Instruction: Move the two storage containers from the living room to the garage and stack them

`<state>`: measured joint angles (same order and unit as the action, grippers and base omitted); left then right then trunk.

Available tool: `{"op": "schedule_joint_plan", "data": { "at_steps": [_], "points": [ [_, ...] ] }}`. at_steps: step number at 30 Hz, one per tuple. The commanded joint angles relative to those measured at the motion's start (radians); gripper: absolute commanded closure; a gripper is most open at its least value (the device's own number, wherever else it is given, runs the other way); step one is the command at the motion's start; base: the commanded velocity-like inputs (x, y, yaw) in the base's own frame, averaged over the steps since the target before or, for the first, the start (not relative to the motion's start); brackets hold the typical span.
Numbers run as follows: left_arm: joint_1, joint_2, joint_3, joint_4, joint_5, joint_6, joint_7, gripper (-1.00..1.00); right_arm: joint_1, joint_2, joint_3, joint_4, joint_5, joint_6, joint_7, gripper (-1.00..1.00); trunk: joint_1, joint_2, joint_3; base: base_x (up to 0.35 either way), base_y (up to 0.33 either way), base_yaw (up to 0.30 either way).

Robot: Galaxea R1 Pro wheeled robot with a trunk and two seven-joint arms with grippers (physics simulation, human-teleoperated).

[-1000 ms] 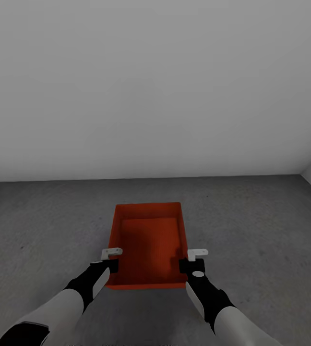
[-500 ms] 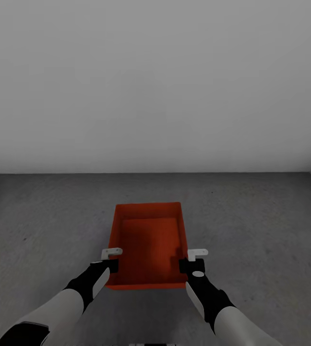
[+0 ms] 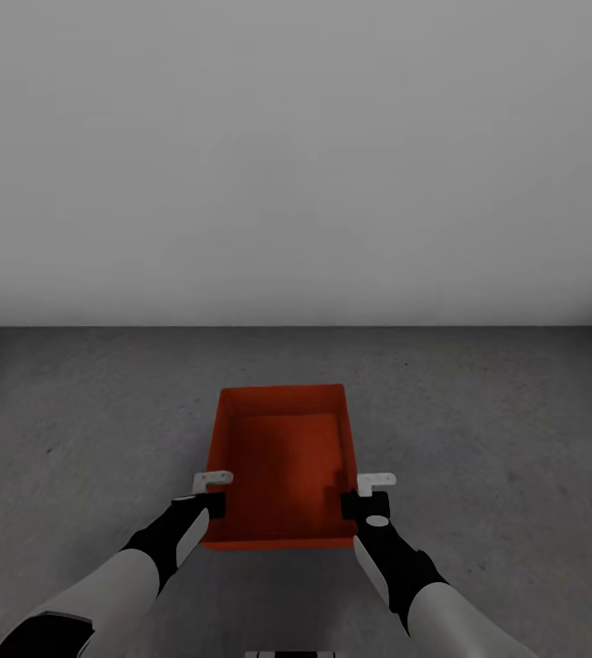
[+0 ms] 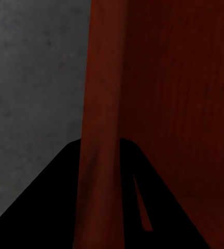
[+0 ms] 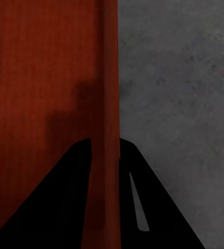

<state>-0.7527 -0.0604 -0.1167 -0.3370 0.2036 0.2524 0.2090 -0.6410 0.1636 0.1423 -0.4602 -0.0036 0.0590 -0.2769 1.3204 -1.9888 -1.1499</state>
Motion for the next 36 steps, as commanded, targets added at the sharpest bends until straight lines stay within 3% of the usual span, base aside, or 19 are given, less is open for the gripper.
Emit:
{"op": "schedule_joint_plan", "data": {
  "at_steps": [1, 14, 36],
  "points": [
    [-0.001, 0.051, 0.045, -0.005, -0.021, -0.028, 0.012, 1.0, 0.0, -0.001, -0.001, 0.0, -0.013, 0.005, -0.005, 1.0, 0.0, 0.0, -0.001, 0.0, 0.0, 0.0],
    [-0.001, 0.05, 0.044, -0.008, -0.021, -0.028, 0.012, 1.0, 0.0, 0.0, -0.001, 0.0, -0.011, 0.005, -0.005, 1.0, 0.0, 0.0, -0.002, 0.0, 0.0, 0.0],
    [-0.001, 0.049, 0.044, -0.008, -0.021, -0.028, 0.012, 1.0, 0.0, -0.001, -0.001, 0.0, -0.011, 0.005, -0.005, 1.0, 0.0, 0.0, -0.034, 0.0, 0.0, 0.0]
  ]
}}
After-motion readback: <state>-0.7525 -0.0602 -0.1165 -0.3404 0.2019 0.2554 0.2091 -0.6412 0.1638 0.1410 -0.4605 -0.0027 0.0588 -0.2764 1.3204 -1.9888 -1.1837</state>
